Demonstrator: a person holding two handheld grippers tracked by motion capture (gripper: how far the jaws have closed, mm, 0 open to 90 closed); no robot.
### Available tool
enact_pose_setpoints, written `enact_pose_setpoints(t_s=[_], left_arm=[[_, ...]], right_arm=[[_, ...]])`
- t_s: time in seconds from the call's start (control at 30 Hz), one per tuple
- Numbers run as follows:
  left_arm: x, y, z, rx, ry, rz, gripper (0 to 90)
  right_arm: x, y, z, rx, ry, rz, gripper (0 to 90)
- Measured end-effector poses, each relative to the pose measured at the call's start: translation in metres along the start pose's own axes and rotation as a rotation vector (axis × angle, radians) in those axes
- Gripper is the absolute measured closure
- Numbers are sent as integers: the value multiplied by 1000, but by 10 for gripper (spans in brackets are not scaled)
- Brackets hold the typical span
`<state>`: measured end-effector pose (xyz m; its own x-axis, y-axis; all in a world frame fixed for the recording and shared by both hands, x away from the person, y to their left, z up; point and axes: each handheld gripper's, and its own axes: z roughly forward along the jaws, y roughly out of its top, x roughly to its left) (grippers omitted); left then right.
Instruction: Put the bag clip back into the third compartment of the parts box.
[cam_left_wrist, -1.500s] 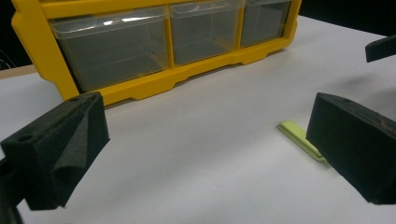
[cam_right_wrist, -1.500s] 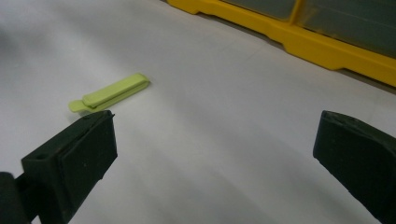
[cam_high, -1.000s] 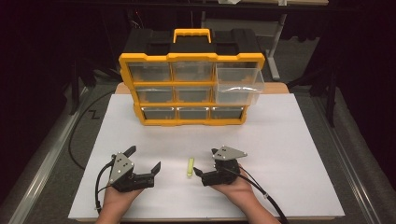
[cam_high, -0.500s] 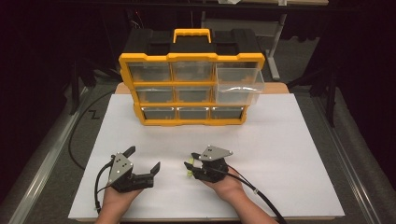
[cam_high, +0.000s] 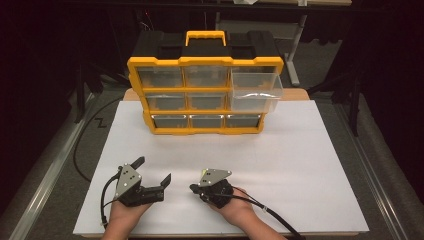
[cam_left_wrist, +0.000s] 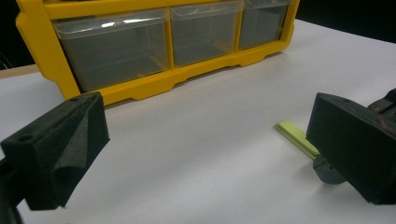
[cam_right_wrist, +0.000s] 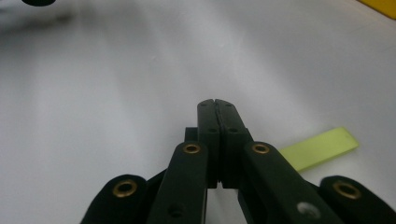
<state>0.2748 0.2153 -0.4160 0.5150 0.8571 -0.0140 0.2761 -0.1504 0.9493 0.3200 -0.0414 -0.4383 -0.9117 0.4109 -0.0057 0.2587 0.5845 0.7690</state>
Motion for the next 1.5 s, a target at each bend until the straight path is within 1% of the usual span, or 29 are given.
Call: enact_pose_setpoints(t_s=[0.03,0.13,0.17,0.27,0.3,0.33,0.37,0.4,0.53,0.73,0.77,0.8,0.87,0.9,0.93,0.97,1.07,1.1,1.27,1.3,1.4,1.47,1.5], left_arm=[[0,0,0,0,-2,1,6],[0,0,0,-1,-3,2,6],[0,0,0,0,-3,1,6],[0,0,0,-2,-2,-2,6],[0,0,0,-2,-3,-2,6],[0,0,0,-2,-2,-2,6],[0,0,0,-2,-2,-3,6],[0,0,-1,-3,-4,-2,6],[0,0,-1,-6,-5,-4,6],[0,0,-2,-9,-5,-12,7],[1,0,-2,-9,-5,-13,7],[1,0,-2,-9,-5,-14,6],[1,0,-2,-9,-5,-15,7],[0,0,-2,-8,-4,-15,7],[0,0,-2,-6,-4,-14,7],[0,0,-2,-6,-4,-14,7],[0,0,-2,-3,-1,-13,7],[0,0,-2,-1,1,-12,7],[1,0,-2,1,7,-11,7],[1,-1,-3,6,10,-10,7],[2,-1,-2,15,14,-8,7],[2,-1,-2,22,16,-5,7],[2,-1,-2,33,23,3,7]], right_arm=[[-1,-1,0,13,1,0,900],[-1,-1,0,25,-5,-7,900],[-2,-1,0,35,-11,-3,900],[-2,-2,-1,36,-15,10,900],[-3,-3,-2,45,-22,12,900],[-5,-4,-3,46,-25,29,900],[-5,-4,-3,46,-25,29,900],[-7,-6,-5,43,-30,39,900],[-9,-9,-8,38,-36,48,900],[-12,-11,-11,51,-52,57,900],[-14,-12,-12,49,-58,65,900],[-16,-13,-14,53,-67,63,900],[-18,-14,-15,57,-72,62,900],[-20,-15,-16,55,-72,69,900],[-24,-17,-19,54,-83,77,900],[-26,-17,-20,59,-92,79,900],[-30,-19,-22,54,-95,91,900],[-33,-20,-25,42,-93,104,900],[-35,-20,-34,24,-98,112,900],[-38,-20,-39,13,-107,116,900],[-41,-21,-46,0,-113,126,900],[-42,-21,-47,-3,-113,131,900],[-44,-22,-51,-9,-118,139,892]])
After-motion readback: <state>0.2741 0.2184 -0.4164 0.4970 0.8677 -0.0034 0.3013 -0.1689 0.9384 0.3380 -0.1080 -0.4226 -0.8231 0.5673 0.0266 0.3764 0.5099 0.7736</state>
